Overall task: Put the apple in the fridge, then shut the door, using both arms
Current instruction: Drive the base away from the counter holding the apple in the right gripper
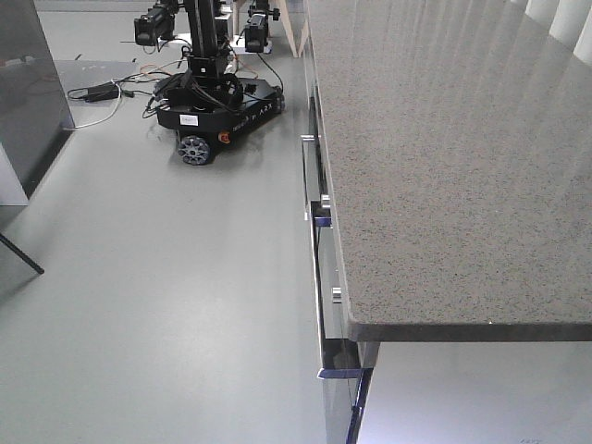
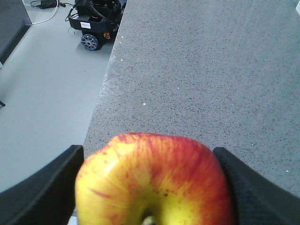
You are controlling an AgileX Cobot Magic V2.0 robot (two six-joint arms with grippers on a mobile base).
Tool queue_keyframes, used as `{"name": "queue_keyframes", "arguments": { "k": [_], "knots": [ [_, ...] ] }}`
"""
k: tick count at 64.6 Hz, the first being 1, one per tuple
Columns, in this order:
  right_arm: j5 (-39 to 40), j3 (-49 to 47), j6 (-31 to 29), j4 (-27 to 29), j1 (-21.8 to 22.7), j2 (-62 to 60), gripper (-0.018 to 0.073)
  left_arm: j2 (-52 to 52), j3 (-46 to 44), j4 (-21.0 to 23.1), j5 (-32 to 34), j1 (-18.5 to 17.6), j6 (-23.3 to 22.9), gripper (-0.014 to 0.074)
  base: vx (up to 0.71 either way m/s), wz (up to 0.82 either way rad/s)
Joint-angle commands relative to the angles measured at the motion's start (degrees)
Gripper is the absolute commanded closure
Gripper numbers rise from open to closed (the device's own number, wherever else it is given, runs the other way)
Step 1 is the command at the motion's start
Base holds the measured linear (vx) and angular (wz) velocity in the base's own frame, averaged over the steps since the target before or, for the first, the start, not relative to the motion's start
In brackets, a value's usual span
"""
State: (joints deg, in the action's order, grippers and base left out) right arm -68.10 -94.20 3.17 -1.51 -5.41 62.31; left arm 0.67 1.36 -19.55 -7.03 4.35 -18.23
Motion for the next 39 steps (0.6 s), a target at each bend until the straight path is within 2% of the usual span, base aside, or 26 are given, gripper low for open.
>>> {"name": "queue_keyframes", "arguments": {
  "k": [1,39],
  "knots": [
    [4.0,-1.7,-0.1,-0.3,0.0,-0.8,0.0481,0.9,1.7,0.0,3.9,0.2,-0.2,0.0602,0.0,0.0],
    [4.0,-1.7,0.0,-0.3,0.0,-0.8,0.0481,0.9,1.7,0.0,3.9,0.2,-0.2,0.0602,0.0,0.0]
  ]
}}
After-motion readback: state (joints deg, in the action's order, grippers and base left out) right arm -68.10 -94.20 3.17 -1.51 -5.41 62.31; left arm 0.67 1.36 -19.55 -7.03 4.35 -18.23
